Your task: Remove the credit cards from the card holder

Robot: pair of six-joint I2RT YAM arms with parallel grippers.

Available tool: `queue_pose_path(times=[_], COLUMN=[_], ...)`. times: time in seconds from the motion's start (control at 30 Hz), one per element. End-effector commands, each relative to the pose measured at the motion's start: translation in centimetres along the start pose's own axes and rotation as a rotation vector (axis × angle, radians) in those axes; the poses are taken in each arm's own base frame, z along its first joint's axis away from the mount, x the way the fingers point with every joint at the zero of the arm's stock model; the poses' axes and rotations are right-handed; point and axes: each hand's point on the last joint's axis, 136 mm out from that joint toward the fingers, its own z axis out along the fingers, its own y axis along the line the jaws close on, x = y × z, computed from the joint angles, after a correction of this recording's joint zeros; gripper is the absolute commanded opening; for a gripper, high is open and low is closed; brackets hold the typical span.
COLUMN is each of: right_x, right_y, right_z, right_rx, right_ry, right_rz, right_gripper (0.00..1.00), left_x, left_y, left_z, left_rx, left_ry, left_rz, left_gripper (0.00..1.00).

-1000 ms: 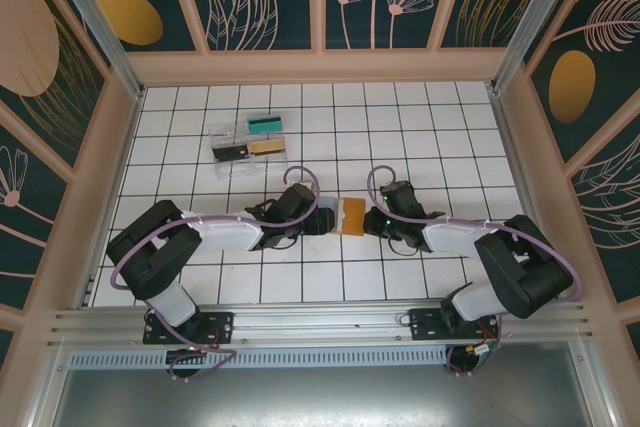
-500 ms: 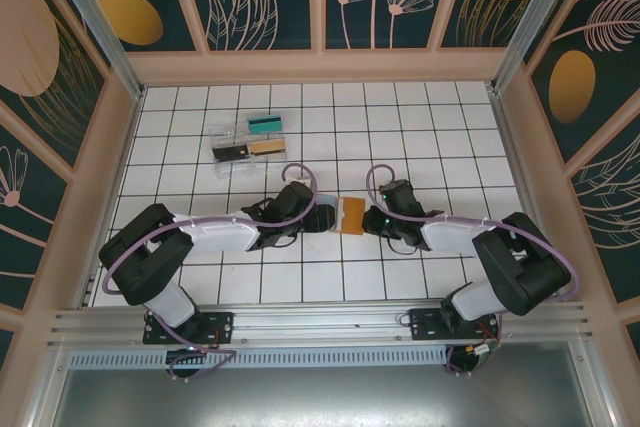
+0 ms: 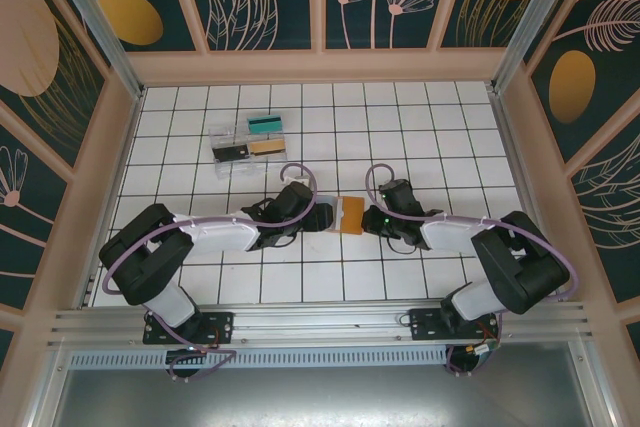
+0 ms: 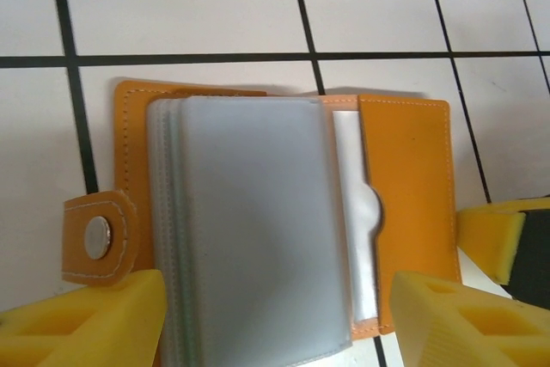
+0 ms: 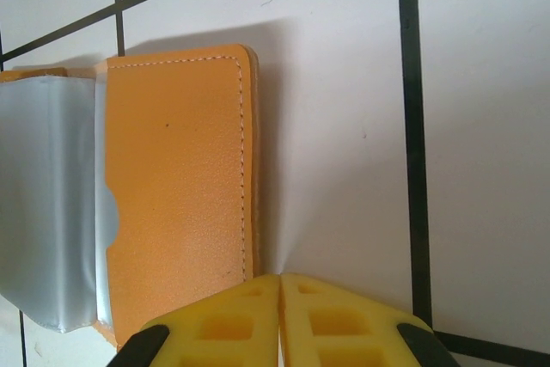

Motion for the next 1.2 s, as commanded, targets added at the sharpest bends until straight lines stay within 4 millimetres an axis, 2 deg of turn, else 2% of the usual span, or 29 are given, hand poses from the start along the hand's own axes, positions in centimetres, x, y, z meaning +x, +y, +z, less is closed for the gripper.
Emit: queue_pose_path(times=[0.0,0.3,0.47,0.67,0.87,1.0,1.17], right_x=[0.4,0.4,0.6,0.6,0.7,0.4,-1.2], right_y=[-0.6,-0.5,-0.4,-0.3,-0.4,-0.2,0.2], right_z=[0.8,0.8,0.9,1.0,1.0,0.7,-0.7], right_rx=[0.043,0.041,0.039,0.034,0.036,0.035,0.037], right_ry=[0.014,0.016,0.021,0.020,0.021,0.008,-0.064], right_rz=[-0.003,-0.004,-0.005,-0.005,-0.004,-0.006,-0.004], right_gripper=[0.10,0.10,0.10,0.10,0.10,0.10,0.12], left_x=[0.0,1.0,1.5,2.0,1.7,1.0,0.2], left_y=[-1.0,-0.5,-1.5,-2.9,-3.3,-3.4,-4.2], left_z=[0.4,1.4,1.6,1.6,1.2,0.6,0.2], left_rx=[0.052,0.039,0.108,0.196,0.210,0.200,0.215], left_ry=[0.012,0.052,0.072,0.093,0.085,0.063,0.048], left_rz=[0.011,0.017,0.001,-0.014,-0.011,-0.005,0.001], left_gripper=[0.69,0.69,0.69,0.75,0.88,0.88,0.87])
